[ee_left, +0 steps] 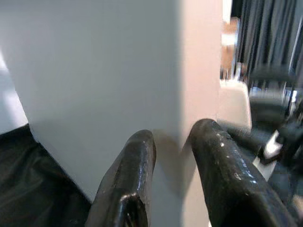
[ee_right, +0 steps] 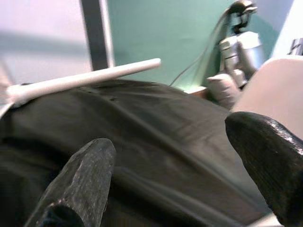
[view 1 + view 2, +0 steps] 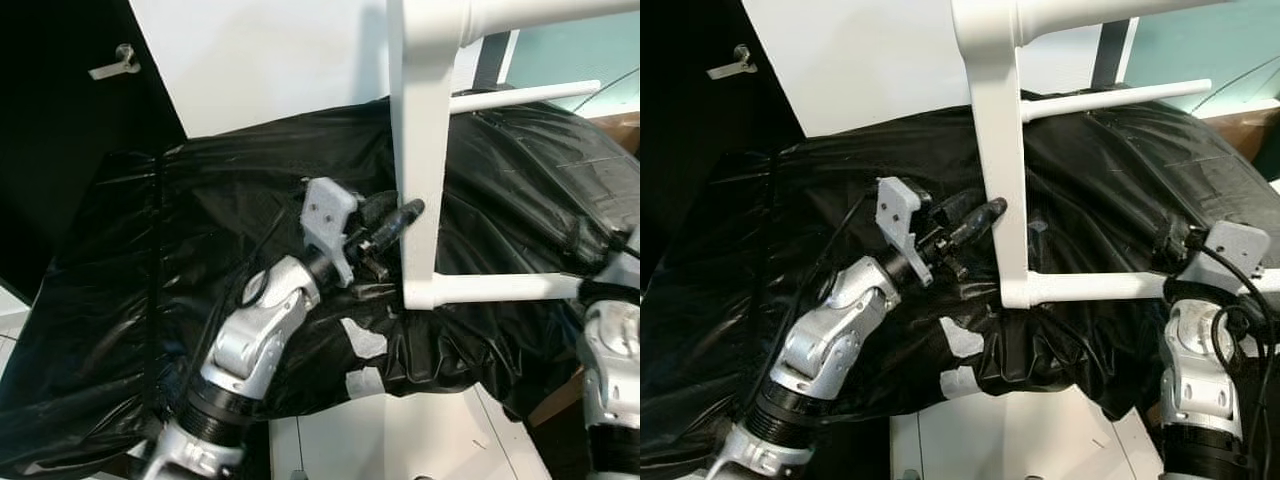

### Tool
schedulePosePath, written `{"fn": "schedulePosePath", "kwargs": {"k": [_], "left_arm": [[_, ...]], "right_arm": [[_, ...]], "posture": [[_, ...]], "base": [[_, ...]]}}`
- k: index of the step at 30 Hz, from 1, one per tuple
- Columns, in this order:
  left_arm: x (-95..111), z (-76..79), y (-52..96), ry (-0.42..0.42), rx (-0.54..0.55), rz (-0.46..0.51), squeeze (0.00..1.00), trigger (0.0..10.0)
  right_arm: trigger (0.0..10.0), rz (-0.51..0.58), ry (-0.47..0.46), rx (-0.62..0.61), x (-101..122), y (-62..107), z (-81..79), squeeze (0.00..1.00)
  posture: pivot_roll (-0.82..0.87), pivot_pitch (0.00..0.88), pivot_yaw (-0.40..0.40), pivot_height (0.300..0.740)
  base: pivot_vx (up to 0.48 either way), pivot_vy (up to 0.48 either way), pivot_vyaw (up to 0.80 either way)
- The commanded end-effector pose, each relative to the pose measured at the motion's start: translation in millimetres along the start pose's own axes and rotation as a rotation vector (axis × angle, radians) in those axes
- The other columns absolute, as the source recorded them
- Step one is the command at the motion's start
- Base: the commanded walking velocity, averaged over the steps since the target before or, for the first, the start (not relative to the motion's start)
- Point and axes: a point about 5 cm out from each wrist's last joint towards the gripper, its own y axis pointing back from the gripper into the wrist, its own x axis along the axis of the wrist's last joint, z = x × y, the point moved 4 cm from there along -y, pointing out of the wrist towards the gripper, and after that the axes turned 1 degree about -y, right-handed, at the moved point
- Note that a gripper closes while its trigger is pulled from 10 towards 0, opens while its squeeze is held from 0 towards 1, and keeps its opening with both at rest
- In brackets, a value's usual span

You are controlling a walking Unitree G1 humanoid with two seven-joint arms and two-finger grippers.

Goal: Building children table

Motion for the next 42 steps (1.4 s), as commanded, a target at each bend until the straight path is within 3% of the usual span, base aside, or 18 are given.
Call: {"fn": "schedulePosePath", "kwargs": {"k": [1,5,10,11,12,13,14,15,17,18,19,20,21,27,28,29,35,42], "left_arm": [[12,-20.3,6.5,0.049,0.182,0.072,0.0,10.0],[23,-12.5,23.5,0.25,0.087,0.238,0.0,10.0],[25,10.2,41.4,0.308,-0.098,0.263,0.0,10.0],[21,14.3,44.7,0.327,-0.123,0.244,0.16,10.0],[18,15.5,47.2,0.33,-0.131,0.231,0.16,10.0],[14,16.1,50.8,0.331,-0.136,0.212,0.75,10.0],[9,13.8,56.8,0.337,-0.126,0.189,1.0,10.0],[9,13.8,56.8,0.337,-0.126,0.189,1.0,10.0],[-4,-6.1,61.0,0.3,0.007,0.155,1.0,10.0],[-23,-37.6,63.4,0.224,0.22,0.102,0.0,10.0],[-32,-51.2,63.3,0.191,0.314,0.071,0.0,10.0],[-46,-66.6,61.3,0.16,0.427,0.02,0.0,10.0],[-51,-68.9,58.3,0.136,0.456,-0.002,0.0,10.0],[-65,-61.7,40.8,0.105,0.414,-0.033,0.0,10.0],[-68,-61.5,37.1,0.089,0.412,-0.03,0.0,10.0],[-71,-61.2,34.1,0.072,0.412,-0.028,0.0,10.0],[-79,-55.5,32.4,0.021,0.404,-0.053,0.0,10.0],[-83,-48.8,24.6,-0.024,0.367,-0.04,0.0,10.0]], "right_arm": [[10.0,-0.021,-0.013,0.038,-3,-0.7,-10.5,0.0],[10.0,-0.013,-0.024,0.048,-2,-1.9,-17.9,0.0],[10.0,-0.021,-0.027,0.06,-5,0.5,-21.1,0.0],[10.0,-0.021,-0.027,0.059,-6,0.2,-21.0,0.0],[10.0,-0.021,-0.026,0.058,-6,0.1,-20.5,0.0],[10.0,-0.021,-0.025,0.055,-6,-0.1,-19.7,0.0],[10.0,-0.021,-0.024,0.052,-6,-0.2,-18.6,0.0],[10.0,-0.021,-0.024,0.052,-6,-0.2,-18.6,0.0],[10.0,-0.02,-0.024,0.049,-6,-0.4,-18.7,0.0],[10.0,-0.015,-0.032,0.054,-5,-1.0,-21.1,0.0],[10.0,-0.012,-0.044,0.06,-4,-1.2,-23.0,1.0],[10.0,0.002,-0.056,0.078,-2,-0.8,-27.3,1.0],[10.0,0.008,-0.057,0.089,-1,0.1,-29.4,1.0],[10.0,-0.008,-0.081,0.167,-2,5.3,-40.6,1.0],[10.0,-0.023,-0.077,0.195,-4,6.6,-45.6,0.0],[0.0,-0.013,-0.085,0.237,-2,9.1,-52.4,0.0],[0.0,0.035,-0.143,0.435,11,13.7,-83.8,0.0],[0.0,0.117,-0.195,0.563,37,0.1,-98.6,0.0]], "posture": [[0.12,0.0,0.049,0.74],[0.12,0.0,0.053,0.74],[0.12,0.0,0.055,0.74],[0.12,0.0,0.056,0.74],[0.12,0.0,0.058,0.74],[0.12,0.0,0.058,0.74],[0.12,0.0,0.059,0.74],[0.12,0.0,0.059,0.74],[0.12,0.0,0.059,0.74],[0.13,0.0,0.059,0.74],[0.13,0.0,0.059,0.74],[0.12,0.0,0.062,0.74],[0.12,0.0,0.064,0.74],[0.09,0.0,0.075,0.74],[0.09,0.0,0.075,0.74],[0.09,0.0,0.074,0.74],[0.1,0.0,0.065,0.74],[0.09,0.0,0.066,0.74]], "base": [[0.0,0.0,0.0],[0.0,0.0,0.0],[0.0,0.0,0.0],[0.0,0.0,0.0],[0.0,0.0,0.0],[0.0,0.0,0.0],[0.0,0.0,0.0],[0.0,0.0,0.0],[0.0,0.0,0.0],[0.0,0.0,0.0],[0.0,0.0,0.0],[0.0,0.0,0.0],[0.0,0.0,0.0],[0.0,0.0,0.0],[0.0,0.0,0.0],[0.0,0.0,0.0],[0.0,0.0,0.0],[0.0,0.0,0.0]]}}
